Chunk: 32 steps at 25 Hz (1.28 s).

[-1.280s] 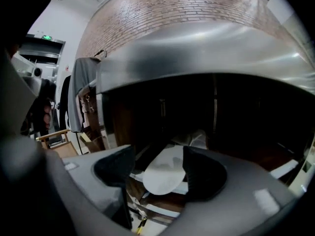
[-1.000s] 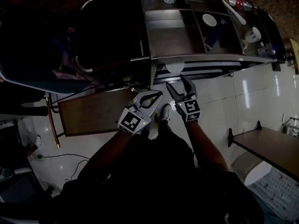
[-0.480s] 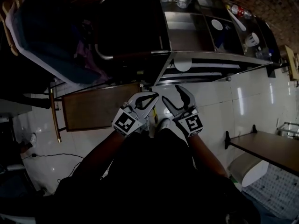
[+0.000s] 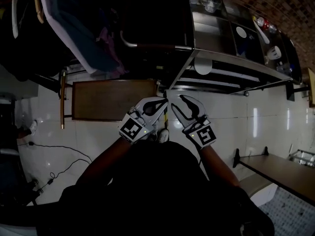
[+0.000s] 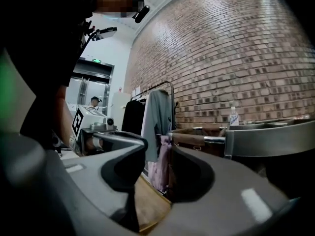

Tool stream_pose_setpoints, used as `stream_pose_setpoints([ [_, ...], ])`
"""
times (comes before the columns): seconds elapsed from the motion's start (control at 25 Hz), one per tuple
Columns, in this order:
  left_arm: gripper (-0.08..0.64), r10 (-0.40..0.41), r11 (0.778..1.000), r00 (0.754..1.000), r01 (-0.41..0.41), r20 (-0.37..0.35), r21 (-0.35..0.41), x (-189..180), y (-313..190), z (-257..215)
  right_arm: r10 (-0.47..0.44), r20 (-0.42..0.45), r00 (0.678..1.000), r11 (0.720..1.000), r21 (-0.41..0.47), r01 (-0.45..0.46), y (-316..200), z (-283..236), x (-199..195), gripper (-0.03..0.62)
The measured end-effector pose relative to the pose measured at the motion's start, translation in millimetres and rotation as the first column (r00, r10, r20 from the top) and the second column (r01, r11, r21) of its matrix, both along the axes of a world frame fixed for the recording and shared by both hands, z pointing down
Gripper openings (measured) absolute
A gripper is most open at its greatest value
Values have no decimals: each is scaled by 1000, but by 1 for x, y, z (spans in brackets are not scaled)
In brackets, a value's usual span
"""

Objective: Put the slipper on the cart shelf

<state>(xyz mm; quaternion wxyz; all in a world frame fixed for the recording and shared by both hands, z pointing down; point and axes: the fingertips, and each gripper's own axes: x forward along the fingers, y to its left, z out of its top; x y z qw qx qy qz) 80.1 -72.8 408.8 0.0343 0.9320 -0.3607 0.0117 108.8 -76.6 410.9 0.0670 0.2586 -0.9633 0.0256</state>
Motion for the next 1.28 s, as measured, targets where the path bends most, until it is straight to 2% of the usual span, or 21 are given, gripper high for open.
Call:
stream_pose_setpoints([
  [0.2, 0, -84, 996, 996, 84, 7, -14, -9, 31, -7, -94, 24, 995, 996, -1, 94, 30, -8, -12, 9],
  [0.24, 0, -98, 995, 995, 98, 11, -17, -11, 37, -7, -108, 29, 994, 994, -2, 108, 35, -9, -14, 2],
  [0.4, 0, -147, 989, 989, 147, 24, -32, -22, 61, -4, -160, 42, 986, 987, -5, 160, 52, -9, -23, 0],
  [0.56, 0, -182, 982, 983, 184, 37, -48, -32, 75, -4, -171, 61, 983, 985, -5, 171, 62, -11, -30, 0],
  [0.84, 0, -228, 974, 973, 228, 48, -7, -66, 89, -17, -179, 89, 980, 983, -31, 183, 76, -18, -58, 0],
  [1.08, 0, -206, 979, 977, 206, 47, 5, -108, 94, -17, -168, 87, 982, 985, -35, 172, 83, -24, -100, 0],
  [1.28, 0, -116, 993, 992, 116, 54, 15, -141, 106, -9, -112, 78, 991, 992, -45, 116, 93, -25, -143, 1],
])
